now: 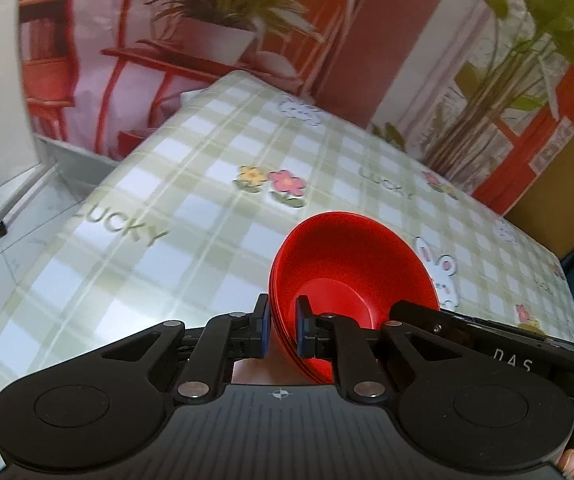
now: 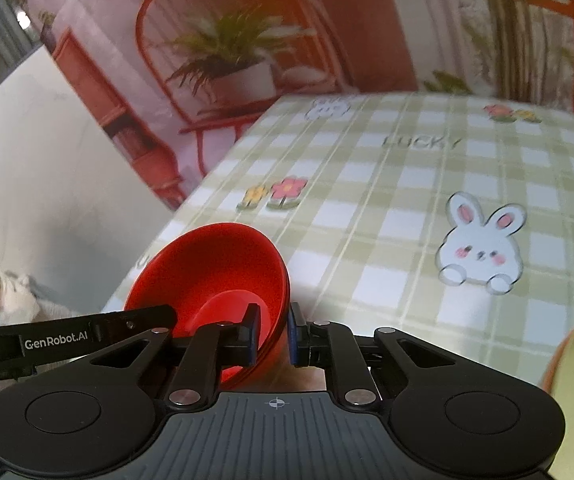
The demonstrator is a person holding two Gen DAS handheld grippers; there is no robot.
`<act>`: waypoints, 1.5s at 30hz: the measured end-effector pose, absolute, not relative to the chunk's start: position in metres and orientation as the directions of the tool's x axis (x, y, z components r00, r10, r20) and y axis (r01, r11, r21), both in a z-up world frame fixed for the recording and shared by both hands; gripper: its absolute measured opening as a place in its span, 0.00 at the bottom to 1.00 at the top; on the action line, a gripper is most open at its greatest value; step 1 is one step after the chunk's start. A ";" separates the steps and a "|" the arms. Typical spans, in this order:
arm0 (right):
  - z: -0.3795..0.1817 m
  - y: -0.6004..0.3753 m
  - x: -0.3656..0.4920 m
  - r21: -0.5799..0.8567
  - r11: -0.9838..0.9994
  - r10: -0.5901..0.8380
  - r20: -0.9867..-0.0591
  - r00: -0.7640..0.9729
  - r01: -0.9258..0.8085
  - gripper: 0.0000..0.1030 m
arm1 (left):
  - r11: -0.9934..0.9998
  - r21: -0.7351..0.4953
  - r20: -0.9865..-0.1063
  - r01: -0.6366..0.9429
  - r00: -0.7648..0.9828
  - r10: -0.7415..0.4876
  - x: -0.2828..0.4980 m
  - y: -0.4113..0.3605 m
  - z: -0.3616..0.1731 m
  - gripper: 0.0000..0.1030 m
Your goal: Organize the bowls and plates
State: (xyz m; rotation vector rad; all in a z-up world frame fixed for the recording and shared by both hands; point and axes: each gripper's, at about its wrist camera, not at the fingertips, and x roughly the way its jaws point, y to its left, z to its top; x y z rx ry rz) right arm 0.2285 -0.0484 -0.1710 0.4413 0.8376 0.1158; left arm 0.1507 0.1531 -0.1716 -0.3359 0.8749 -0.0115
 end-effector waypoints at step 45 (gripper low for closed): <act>-0.113 -0.255 0.099 0.372 0.864 -0.032 -0.631 0.775 0.339 0.10 | 0.919 -0.247 -0.713 0.306 0.585 -0.387 0.172 -0.049 -0.130 0.16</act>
